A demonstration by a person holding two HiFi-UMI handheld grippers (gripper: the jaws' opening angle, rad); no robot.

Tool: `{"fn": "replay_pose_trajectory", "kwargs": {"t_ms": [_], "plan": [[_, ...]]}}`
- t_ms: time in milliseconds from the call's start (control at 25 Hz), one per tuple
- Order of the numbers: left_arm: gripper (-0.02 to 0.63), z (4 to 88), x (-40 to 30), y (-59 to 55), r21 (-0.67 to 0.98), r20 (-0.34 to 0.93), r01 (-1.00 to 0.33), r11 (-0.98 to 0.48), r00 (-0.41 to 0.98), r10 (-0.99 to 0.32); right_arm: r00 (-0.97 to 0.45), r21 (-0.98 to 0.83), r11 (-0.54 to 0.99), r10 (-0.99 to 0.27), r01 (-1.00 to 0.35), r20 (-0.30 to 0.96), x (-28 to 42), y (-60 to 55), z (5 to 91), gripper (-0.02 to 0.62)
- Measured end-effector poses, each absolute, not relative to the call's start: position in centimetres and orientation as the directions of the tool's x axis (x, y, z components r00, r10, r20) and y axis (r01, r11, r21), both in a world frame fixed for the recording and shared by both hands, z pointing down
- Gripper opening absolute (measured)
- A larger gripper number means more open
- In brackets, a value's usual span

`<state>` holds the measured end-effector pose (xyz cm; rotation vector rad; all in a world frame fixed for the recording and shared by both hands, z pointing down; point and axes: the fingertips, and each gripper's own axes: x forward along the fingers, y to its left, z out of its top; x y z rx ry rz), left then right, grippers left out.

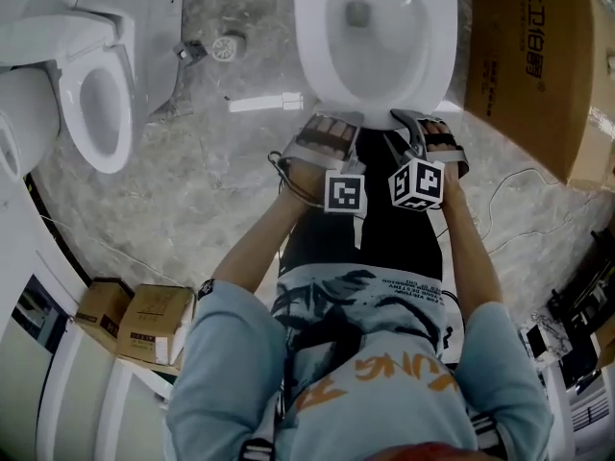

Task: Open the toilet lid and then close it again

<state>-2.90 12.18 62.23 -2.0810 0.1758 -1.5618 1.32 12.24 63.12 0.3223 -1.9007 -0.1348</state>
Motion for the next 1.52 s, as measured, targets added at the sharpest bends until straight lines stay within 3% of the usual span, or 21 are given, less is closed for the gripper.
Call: {"fn": "replay_pose_trajectory", "kwargs": {"t_ms": [280, 840, 1520], "plan": [[0.140, 58.9, -2.7, 12.5, -0.541, 0.807, 0.171, -0.823, 0.383, -0.451, -0.352, 0.354, 0.914, -0.403, -0.197, 0.845, 1.6, 11.2, 58.2, 0.186], [0.130, 45.4, -1.8, 5.1, -0.711, 0.579, -0.135, -0.690, 0.445, -0.683, -0.362, 0.557, 0.719, -0.692, -0.415, 0.624, 2.7, 5.6, 44.1, 0.153], [0.141, 32.1, -1.1, -8.0, -0.628, 0.458, -0.486, -0.607, 0.399, -0.794, -0.332, 0.543, 0.505, -0.859, -0.671, 0.389, 4.3, -6.9, 30.4, 0.150]]}}
